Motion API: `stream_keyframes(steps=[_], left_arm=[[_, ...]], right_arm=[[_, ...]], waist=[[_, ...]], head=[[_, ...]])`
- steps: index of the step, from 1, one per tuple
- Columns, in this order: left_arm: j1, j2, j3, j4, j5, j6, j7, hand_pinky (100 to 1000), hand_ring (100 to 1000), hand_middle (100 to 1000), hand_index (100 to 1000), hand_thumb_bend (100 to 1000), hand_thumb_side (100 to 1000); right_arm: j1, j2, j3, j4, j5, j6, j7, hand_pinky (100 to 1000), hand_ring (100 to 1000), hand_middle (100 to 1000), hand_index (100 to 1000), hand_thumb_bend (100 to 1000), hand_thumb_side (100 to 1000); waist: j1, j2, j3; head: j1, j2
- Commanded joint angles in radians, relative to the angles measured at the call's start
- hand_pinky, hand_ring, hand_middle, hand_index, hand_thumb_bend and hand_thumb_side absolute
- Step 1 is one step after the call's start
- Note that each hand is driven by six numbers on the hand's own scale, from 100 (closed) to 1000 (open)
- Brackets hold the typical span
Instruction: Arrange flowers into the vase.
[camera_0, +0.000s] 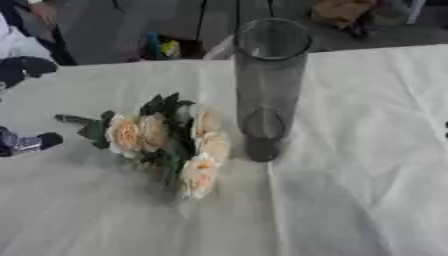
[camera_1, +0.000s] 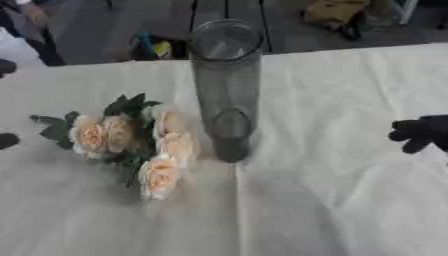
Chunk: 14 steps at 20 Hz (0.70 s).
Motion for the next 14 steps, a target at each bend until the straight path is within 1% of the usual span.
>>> stream_keyframes(steps=[1,5,7,10,14], left_arm=[[-0.021,0.066,0.017,-0.001,-0.005,-0.012,-0.055,828,856,931,1000,782,763],[-0.027,0.085,0.017,0.003,-0.050,-0.005,-0.114,845,860,942,1000,868,763],[-0.023,0.091,0.013,0.001,-0.084,-0.001,-0.140,871,890,957,1000,906,748],[-0.015,0.094,0.007,-0.001,-0.138,0.002,-0.169,885,909,970,1000,924,729],[-0.005,0.093,-0.003,-0.002,-0.178,0.002,-0.188,885,909,977,1000,945,721]], right_arm=[[-0.001,-0.022,-0.001,-0.019,0.002,0.000,0.006,810,692,546,818,100,1000],[0.001,-0.022,0.000,-0.019,0.003,0.003,0.008,811,692,546,818,100,1000],[0.001,-0.021,0.001,-0.019,0.003,0.004,0.009,811,692,545,818,100,1000],[0.001,-0.020,0.000,-0.019,0.003,0.005,0.010,811,694,545,819,100,1000],[0.000,-0.018,0.001,-0.019,0.004,0.007,0.012,812,695,544,818,100,1000]], waist=[[0.015,-0.002,0.002],[0.018,-0.004,0.003],[0.018,-0.004,0.003],[0.018,-0.004,0.002],[0.019,0.000,0.002]], head=[[0.005,-0.001],[0.006,0.004],[0.006,0.005],[0.007,0.004],[0.008,0.003]])
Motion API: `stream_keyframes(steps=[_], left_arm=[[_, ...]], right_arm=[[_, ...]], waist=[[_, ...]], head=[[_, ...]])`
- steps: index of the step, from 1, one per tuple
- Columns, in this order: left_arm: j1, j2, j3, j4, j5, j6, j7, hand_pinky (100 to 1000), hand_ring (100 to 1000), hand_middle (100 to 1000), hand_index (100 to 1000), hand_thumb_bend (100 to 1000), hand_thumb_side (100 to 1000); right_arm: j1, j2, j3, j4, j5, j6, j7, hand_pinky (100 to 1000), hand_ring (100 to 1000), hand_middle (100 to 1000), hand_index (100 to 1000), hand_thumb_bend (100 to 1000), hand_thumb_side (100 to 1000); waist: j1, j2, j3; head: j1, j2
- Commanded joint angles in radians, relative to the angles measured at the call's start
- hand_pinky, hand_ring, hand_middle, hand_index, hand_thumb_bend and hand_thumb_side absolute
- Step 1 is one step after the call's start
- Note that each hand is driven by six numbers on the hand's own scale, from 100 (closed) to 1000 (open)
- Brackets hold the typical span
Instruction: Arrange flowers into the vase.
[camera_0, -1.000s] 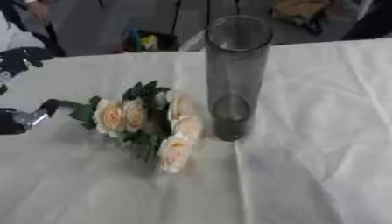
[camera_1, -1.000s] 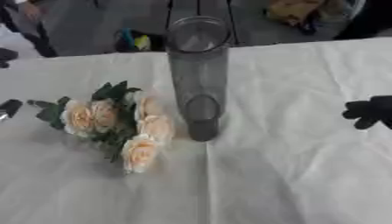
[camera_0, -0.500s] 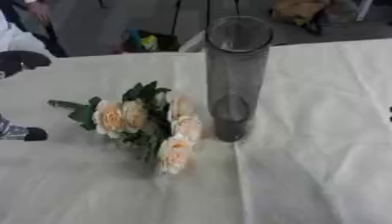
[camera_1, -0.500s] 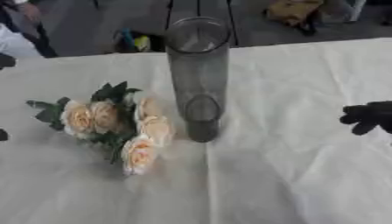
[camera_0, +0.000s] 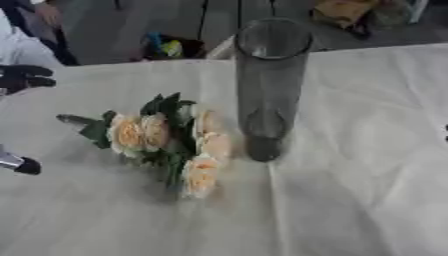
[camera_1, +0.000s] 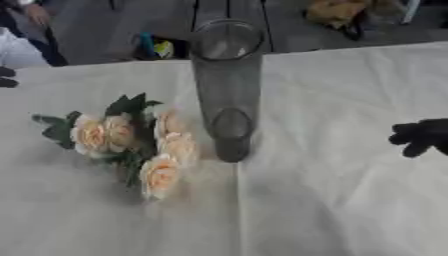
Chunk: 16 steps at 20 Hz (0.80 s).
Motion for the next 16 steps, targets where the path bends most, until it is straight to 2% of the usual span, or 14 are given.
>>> stream_keyframes(steps=[1,3,7,15,16], left_arm=[[0.001,0.052,-0.006,-0.008,-0.032,0.000,-0.017,884,907,977,1000,949,721],[0.007,0.051,-0.014,-0.007,-0.050,-0.003,-0.022,879,904,975,1000,944,719],[0.018,0.048,-0.039,-0.001,-0.090,-0.014,-0.013,830,881,971,1000,914,660],[0.007,0.030,-0.086,0.029,-0.140,-0.040,0.010,820,877,952,1000,912,654],[0.004,0.027,-0.092,0.035,-0.142,-0.043,0.013,812,872,946,1000,876,650]], right_arm=[[-0.008,-0.018,0.001,-0.019,0.004,0.000,0.005,813,695,544,818,100,1000],[-0.010,-0.017,0.002,-0.019,0.003,0.001,0.007,813,695,544,818,100,1000],[-0.014,-0.015,0.004,-0.019,0.001,0.001,0.010,813,695,543,818,100,1000],[-0.021,-0.010,0.007,-0.019,-0.004,0.002,0.016,814,696,542,817,100,1000],[-0.022,-0.010,0.007,-0.019,-0.005,0.003,0.017,814,696,541,817,100,1000]], waist=[[0.013,0.000,0.001],[0.013,0.002,0.000],[0.011,0.006,-0.003],[0.008,0.013,-0.009],[0.008,0.014,-0.009]], head=[[0.004,0.001],[0.005,0.001],[0.006,-0.003],[0.012,-0.008],[0.012,-0.008]])
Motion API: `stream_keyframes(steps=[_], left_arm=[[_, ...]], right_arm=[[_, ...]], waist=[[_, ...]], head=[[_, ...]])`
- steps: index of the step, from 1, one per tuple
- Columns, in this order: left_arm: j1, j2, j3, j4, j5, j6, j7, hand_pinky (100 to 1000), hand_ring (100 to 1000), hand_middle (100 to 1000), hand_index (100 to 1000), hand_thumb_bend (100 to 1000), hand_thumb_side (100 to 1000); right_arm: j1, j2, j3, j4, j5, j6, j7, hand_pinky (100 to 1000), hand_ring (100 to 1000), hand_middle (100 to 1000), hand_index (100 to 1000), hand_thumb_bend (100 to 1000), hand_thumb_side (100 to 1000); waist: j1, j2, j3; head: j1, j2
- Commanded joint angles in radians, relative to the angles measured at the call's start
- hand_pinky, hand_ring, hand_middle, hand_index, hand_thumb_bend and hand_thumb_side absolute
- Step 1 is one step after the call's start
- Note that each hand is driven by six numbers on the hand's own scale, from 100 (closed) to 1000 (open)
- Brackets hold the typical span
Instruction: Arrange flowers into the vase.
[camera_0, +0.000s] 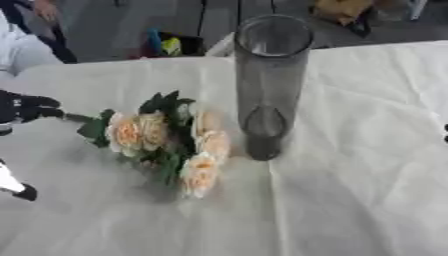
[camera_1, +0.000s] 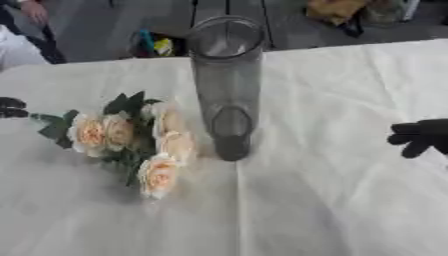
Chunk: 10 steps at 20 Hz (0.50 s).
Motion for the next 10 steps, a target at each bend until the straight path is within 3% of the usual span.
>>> stream_keyframes(steps=[1,4,10], left_arm=[[-0.019,0.025,-0.012,0.015,-0.010,-0.012,0.011,807,869,943,1000,850,639],[-0.028,0.014,-0.022,0.039,-0.013,-0.016,0.029,794,858,933,1000,751,571],[-0.041,0.001,-0.039,0.073,-0.031,-0.028,0.040,788,852,930,1000,714,553]], right_arm=[[-0.013,-0.009,0.001,-0.019,-0.005,-0.001,0.006,814,696,541,817,100,1000],[-0.014,-0.007,0.000,-0.019,-0.006,0.001,0.006,815,696,540,817,100,1000],[-0.016,-0.003,0.000,-0.019,-0.003,0.002,0.009,815,696,540,817,100,1000]], waist=[[0.008,0.002,-0.001],[0.007,0.004,-0.005],[0.007,0.009,-0.008]], head=[[0.005,-0.007],[0.005,-0.009],[0.008,-0.010]])
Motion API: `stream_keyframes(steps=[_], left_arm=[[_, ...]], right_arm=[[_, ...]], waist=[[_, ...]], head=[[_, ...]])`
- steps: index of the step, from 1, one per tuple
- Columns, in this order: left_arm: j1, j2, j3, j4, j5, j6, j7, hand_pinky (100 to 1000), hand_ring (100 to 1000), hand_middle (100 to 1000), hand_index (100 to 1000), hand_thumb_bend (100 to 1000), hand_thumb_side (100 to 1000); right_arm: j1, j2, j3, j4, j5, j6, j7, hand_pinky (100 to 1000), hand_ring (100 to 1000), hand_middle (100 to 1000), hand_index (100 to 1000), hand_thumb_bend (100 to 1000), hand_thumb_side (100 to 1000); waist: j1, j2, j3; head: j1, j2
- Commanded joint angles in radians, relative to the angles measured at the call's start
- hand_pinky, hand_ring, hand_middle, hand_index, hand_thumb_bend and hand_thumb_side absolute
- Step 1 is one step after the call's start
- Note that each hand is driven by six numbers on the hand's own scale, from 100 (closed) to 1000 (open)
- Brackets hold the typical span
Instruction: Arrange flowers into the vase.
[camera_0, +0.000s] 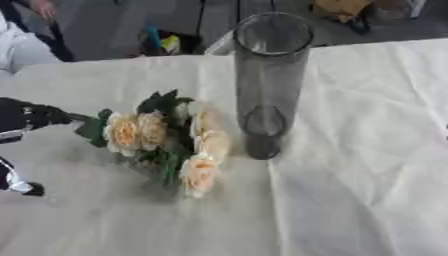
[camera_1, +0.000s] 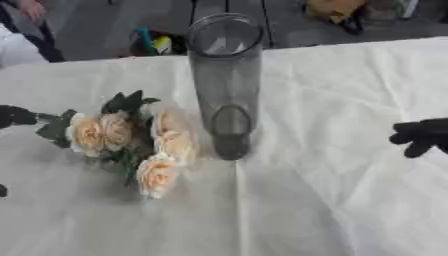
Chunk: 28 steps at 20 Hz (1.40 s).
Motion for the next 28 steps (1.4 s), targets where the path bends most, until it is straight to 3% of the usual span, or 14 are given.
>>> stream_keyframes(steps=[1,2,4,9,21,28], left_arm=[[-0.012,0.025,0.000,0.007,-0.009,-0.005,0.009,788,852,930,1000,714,553],[-0.013,0.025,-0.001,0.008,-0.010,-0.006,0.010,788,852,930,1000,714,553],[-0.021,0.012,-0.004,0.014,-0.005,-0.008,0.019,741,815,893,1000,599,522],[-0.052,-0.026,-0.023,0.050,0.015,-0.022,0.084,699,780,848,1000,487,459],[-0.080,-0.059,-0.050,0.098,0.000,-0.038,0.141,642,739,811,973,328,377],[-0.090,-0.071,-0.056,0.118,-0.017,-0.037,0.168,637,737,810,971,331,371]], right_arm=[[-0.008,-0.006,0.000,-0.019,-0.003,-0.002,0.004,815,696,540,817,100,1000],[-0.008,-0.006,0.000,-0.019,-0.003,-0.002,0.004,815,696,540,817,100,1000],[-0.010,-0.003,0.001,-0.019,-0.001,0.000,0.007,817,697,538,818,100,1000],[-0.014,0.004,0.003,-0.019,0.003,0.005,0.013,819,697,537,819,100,1000],[-0.016,0.013,0.005,-0.019,0.009,0.010,0.024,823,698,535,820,100,1000],[-0.017,0.015,0.006,-0.019,0.009,0.012,0.027,823,698,535,820,100,1000]], waist=[[0.007,0.002,0.000],[0.007,0.002,0.000],[0.007,0.006,-0.003],[0.007,0.013,-0.008],[0.009,0.023,-0.014],[0.009,0.025,-0.014]], head=[[0.003,-0.010],[0.003,-0.010],[0.004,-0.010],[0.006,-0.015],[0.011,-0.019],[0.012,-0.021]])
